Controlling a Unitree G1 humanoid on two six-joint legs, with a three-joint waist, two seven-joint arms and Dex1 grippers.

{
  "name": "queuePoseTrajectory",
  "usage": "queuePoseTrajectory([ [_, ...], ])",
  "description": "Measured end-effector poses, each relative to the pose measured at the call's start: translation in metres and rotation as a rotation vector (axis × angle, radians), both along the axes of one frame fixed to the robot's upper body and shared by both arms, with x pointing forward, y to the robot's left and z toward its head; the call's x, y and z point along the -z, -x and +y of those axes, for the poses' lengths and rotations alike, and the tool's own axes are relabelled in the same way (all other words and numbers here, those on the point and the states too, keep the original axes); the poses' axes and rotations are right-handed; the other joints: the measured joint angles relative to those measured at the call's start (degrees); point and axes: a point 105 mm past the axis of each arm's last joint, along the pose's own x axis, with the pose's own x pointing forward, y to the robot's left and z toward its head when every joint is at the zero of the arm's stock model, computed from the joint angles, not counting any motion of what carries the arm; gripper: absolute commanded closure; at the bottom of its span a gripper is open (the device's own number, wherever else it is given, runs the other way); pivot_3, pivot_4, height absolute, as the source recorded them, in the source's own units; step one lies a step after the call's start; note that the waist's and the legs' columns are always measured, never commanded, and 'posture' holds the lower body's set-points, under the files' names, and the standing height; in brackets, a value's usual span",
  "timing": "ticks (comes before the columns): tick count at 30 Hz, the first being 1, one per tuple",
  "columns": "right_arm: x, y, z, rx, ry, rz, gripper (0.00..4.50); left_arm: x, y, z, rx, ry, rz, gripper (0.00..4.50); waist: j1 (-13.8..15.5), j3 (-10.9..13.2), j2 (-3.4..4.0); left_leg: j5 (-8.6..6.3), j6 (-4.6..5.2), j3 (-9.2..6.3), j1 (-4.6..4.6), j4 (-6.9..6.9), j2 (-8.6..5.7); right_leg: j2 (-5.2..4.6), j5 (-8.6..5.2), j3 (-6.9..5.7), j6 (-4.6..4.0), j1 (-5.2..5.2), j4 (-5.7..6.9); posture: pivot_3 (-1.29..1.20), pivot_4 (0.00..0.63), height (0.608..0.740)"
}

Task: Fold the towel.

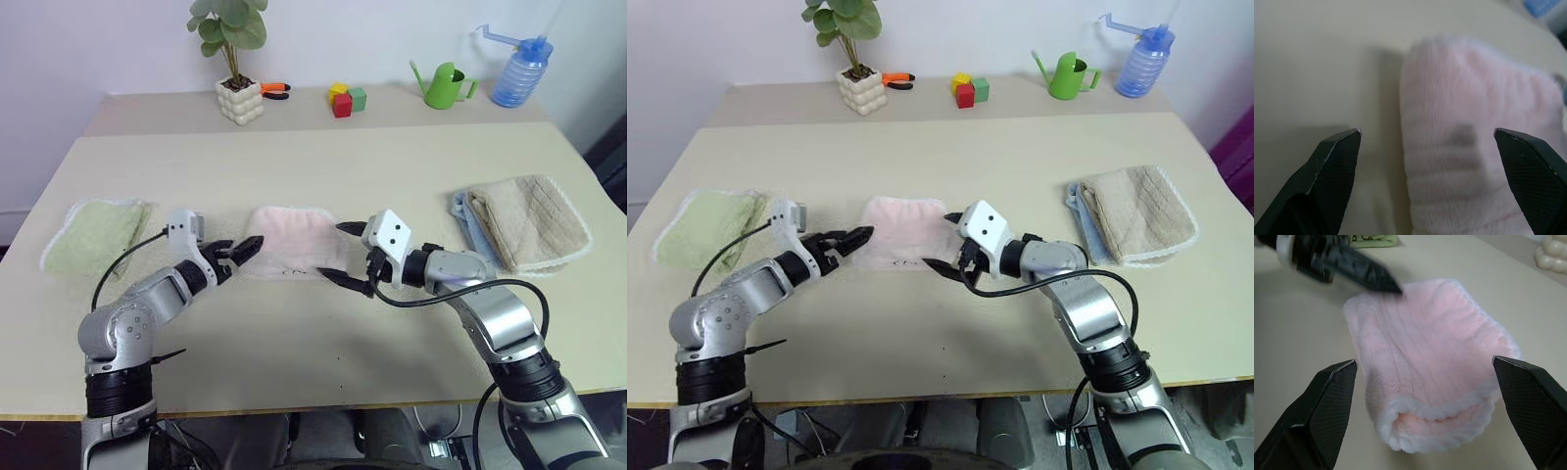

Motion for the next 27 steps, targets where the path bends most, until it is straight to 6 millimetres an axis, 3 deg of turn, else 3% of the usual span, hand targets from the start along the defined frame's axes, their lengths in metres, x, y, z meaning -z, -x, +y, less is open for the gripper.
queuePoseTrajectory([
  [2,-0.001,0.000,0.001,-0.004,0.002,-0.011,0.00,0.000,0.001,-0.012,0.044,0.023,0.015,0.04,0.08,0.00,0.00,0.00,0.00,0.00,0.00,0.01,-0.02,-0.03,0.00,0.00,0.00,0.01,-0.01,0.00,0.150,0.732],
  [5,-0.002,0.000,0.001,-0.005,0.001,-0.027,0.00,0.002,0.002,-0.025,0.093,0.016,0.026,0.78,0.06,0.00,0.00,0.00,-0.01,0.00,0.01,0.01,-0.02,-0.03,0.00,0.00,0.00,0.02,0.00,0.00,0.150,0.732],
  [8,-0.003,-0.001,0.001,0.003,0.008,-0.045,0.00,0.007,0.004,-0.041,0.139,0.034,0.044,2.32,0.06,0.00,0.00,0.00,-0.01,0.00,0.00,0.01,-0.02,-0.03,0.00,0.00,0.00,0.02,-0.01,0.00,0.150,0.732],
  [12,-0.003,-0.003,-0.001,0.020,0.015,-0.057,0.00,0.008,0.005,-0.046,0.148,0.053,0.044,4.37,0.02,0.00,0.00,0.01,-0.01,0.00,0.00,-0.01,-0.01,-0.02,0.00,0.00,0.00,0.01,0.00,0.00,0.150,0.732],
  [18,-0.004,-0.004,-0.001,0.034,0.015,-0.072,0.00,-0.007,-0.003,-0.040,0.109,0.078,-0.073,4.45,0.04,0.00,0.00,0.00,-0.01,0.00,0.00,0.00,-0.01,-0.03,0.00,0.00,-0.01,0.01,-0.02,0.00,0.150,0.732],
  [19,-0.004,-0.004,-0.002,0.039,0.014,-0.077,0.00,-0.013,-0.008,-0.035,0.062,0.096,-0.108,4.45,0.06,0.00,-0.01,0.00,-0.01,0.00,-0.01,0.00,-0.01,-0.04,0.00,0.00,-0.01,0.01,-0.02,0.00,0.150,0.732],
  [21,-0.006,-0.005,-0.001,0.041,0.008,-0.087,0.00,-0.042,-0.030,-0.005,-0.117,0.124,-0.223,4.45,0.11,0.07,-0.14,0.03,-0.06,-0.05,-0.05,0.02,0.03,0.01,0.03,-0.05,-0.05,-0.01,-0.02,0.00,0.150,0.732],
  [24,-0.006,-0.005,-0.001,0.042,0.009,-0.093,0.00,-0.107,-0.048,0.075,-0.515,0.108,-0.457,4.45,-0.24,0.07,-0.15,0.04,-0.08,0.02,0.01,-0.05,0.04,0.01,0.03,-0.02,-0.05,-0.03,-0.03,0.00,0.150,0.732],
  [27,-0.006,-0.006,-0.001,0.041,0.010,-0.101,0.00,-0.131,-0.038,0.140,-0.835,0.115,-0.537,4.45,-0.27,0.05,-0.13,0.03,-0.07,0.07,0.02,-0.08,0.02,-0.01,0.02,-0.01,-0.04,-0.03,-0.11,0.00,0.150,0.732],
])
